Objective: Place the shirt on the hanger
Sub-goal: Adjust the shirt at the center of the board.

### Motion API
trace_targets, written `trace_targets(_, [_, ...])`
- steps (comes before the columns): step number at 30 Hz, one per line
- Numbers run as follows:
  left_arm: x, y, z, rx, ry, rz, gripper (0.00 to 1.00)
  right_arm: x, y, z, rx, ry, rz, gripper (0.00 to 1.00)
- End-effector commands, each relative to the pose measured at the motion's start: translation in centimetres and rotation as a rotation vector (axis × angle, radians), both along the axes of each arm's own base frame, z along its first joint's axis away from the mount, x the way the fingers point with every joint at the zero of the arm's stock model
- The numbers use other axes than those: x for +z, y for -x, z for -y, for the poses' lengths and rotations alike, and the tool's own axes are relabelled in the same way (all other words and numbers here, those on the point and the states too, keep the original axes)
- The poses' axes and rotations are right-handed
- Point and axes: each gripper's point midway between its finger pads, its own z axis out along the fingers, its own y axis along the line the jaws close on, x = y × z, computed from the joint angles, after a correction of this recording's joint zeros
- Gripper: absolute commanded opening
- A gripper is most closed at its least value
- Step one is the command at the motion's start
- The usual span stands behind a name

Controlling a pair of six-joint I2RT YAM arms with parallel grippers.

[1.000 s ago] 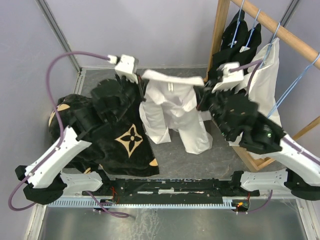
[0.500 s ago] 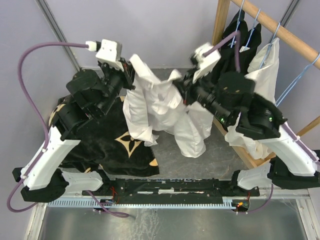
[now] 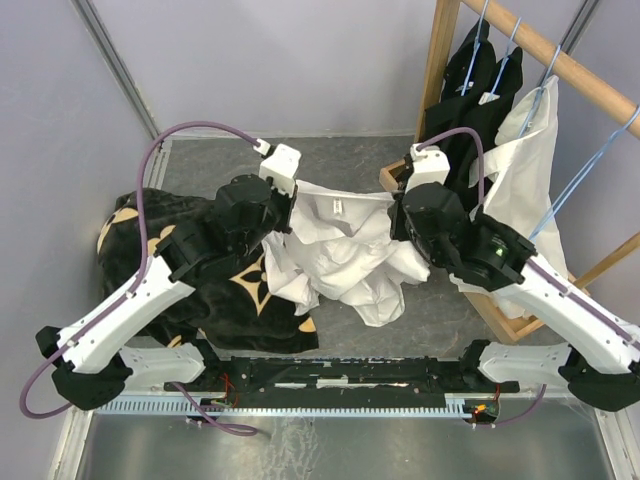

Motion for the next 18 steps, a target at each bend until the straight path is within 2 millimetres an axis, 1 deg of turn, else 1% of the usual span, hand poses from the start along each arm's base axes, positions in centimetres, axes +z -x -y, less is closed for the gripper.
trace_targets(1, [6.2,-1.7,-2.3,0.128,0.084,0.123,0.03,5.2,-0.9,-1.4,0.086,-0.129,0.110,0.00])
trace_targets(2, [7.2,-2.2,-2.3,0.139,0.083,0.142,0.03,7.1,-1.3,-2.1,0.128,-0.129,0.146,0.00])
trace_targets(3, [8.3,-2.8,-2.3,0.148,0.088,0.162,0.03,8.7,-1.9,-2.2,0.134,-0.110,0.176,0.00])
trace_targets(4, [9.4,-3.3,-2.1,0.148,0.100,0.180,0.03,10.9,-2.4,-1.7,0.113,-0.093,0.218,0.00])
trace_targets(5, [11.5,-3.7,-1.9,0.138,0.133,0.205,0.03,13.0,-2.5,-0.8,0.087,-0.074,0.258,0.00])
trace_targets(6, [12.3,-4.2,-1.2,0.118,0.141,0.210,0.03,16.0,-2.3,0.3,0.062,-0.085,0.317,0.00])
trace_targets(7, [13.6,-4.3,-0.5,0.092,0.156,0.223,0.03,17.8,-2.0,1.5,0.041,-0.085,0.357,0.00])
trace_targets(8, [14.7,-4.4,0.3,0.062,0.173,0.236,0.03,19.4,-1.3,3.0,0.019,-0.092,0.394,0.00])
trace_targets(10, [16.3,-4.4,1.6,0.005,0.202,0.256,0.03,21.2,0.3,5.6,-0.003,-0.104,0.431,0.00])
trace_targets(12, [17.3,-4.3,2.7,-0.046,0.227,0.264,0.03,21.5,2.3,7.4,0.017,-0.114,0.425,0.00])
trace_targets(14, [17.6,-4.0,3.5,-0.085,0.242,0.262,0.03,20.7,4.0,8.2,0.053,-0.147,0.394,0.00])
trace_targets(15, [17.4,-3.9,3.6,-0.095,0.243,0.254,0.03,19.7,4.4,7.9,0.079,-0.158,0.359,0.00])
trace_targets(16, [17.1,-3.8,3.4,-0.092,0.233,0.245,0.03,18.4,4.8,6.9,0.114,-0.178,0.311,0.00])
trace_targets(17, [16.7,-3.7,2.8,-0.073,0.217,0.237,0.03,16.6,5.0,5.5,0.159,-0.191,0.252,0.00])
trace_targets(18, [16.1,-3.6,1.9,-0.038,0.197,0.229,0.03,14.6,5.1,3.6,0.208,-0.214,0.191,0.00])
